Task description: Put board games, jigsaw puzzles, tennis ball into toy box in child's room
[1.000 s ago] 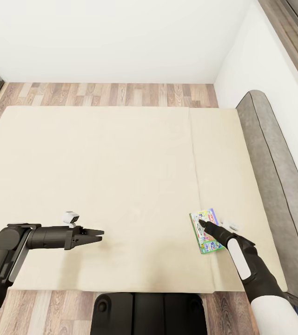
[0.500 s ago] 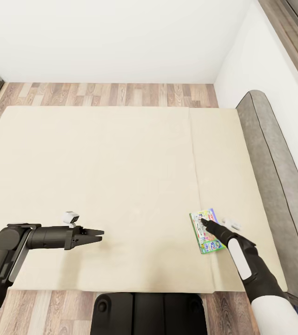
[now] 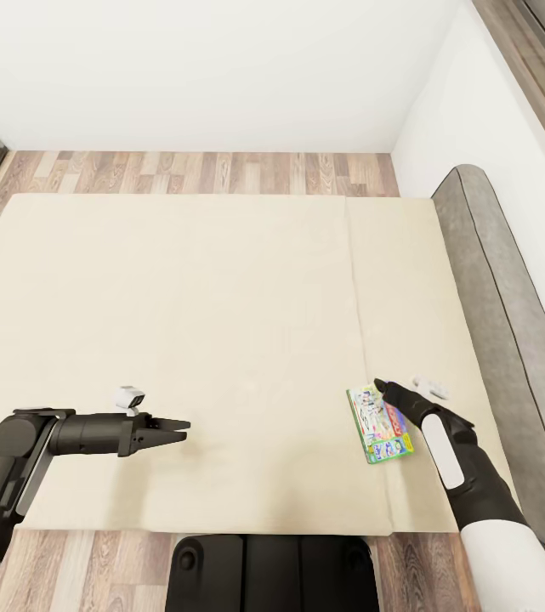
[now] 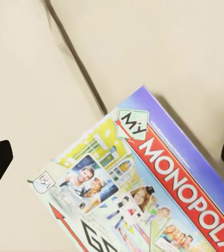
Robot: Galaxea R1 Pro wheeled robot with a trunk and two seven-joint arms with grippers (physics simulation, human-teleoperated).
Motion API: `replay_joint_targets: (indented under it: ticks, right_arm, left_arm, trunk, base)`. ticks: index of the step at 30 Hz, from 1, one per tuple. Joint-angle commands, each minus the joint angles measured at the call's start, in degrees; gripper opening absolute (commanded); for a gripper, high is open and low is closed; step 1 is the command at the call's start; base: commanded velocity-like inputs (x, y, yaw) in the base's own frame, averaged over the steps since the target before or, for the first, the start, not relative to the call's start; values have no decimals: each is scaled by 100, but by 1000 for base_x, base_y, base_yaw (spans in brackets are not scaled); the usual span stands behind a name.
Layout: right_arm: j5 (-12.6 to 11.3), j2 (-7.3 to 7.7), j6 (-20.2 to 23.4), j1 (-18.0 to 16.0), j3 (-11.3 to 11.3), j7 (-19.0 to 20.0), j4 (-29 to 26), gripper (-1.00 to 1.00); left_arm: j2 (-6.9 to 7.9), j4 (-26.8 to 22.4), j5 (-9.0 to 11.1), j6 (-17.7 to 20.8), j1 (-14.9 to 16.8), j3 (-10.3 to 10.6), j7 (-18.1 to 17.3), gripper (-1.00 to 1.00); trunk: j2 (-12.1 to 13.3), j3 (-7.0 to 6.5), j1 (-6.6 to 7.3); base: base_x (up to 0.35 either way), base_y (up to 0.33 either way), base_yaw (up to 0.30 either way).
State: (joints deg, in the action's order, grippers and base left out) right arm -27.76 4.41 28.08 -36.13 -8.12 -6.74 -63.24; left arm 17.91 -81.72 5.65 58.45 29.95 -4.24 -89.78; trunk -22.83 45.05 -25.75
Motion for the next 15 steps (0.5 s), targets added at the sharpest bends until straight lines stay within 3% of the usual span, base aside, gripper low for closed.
replay_joint_targets:
  ticks: [1, 15]
  right_arm:
    - [-59, 1, 31, -16, 5, -74, -12, 100]
    - [64, -35, 35, -84, 27, -395, 109, 100]
  left_arm:
    - [2, -2, -2, 61, 2, 2, -22, 100]
    - [2, -1, -2, 61, 2, 2, -22, 100]
  trunk:
    - [-9, 6, -3]
    - [-9, 6, -3]
  base:
    - [0, 0, 0]
    - [0, 0, 0]
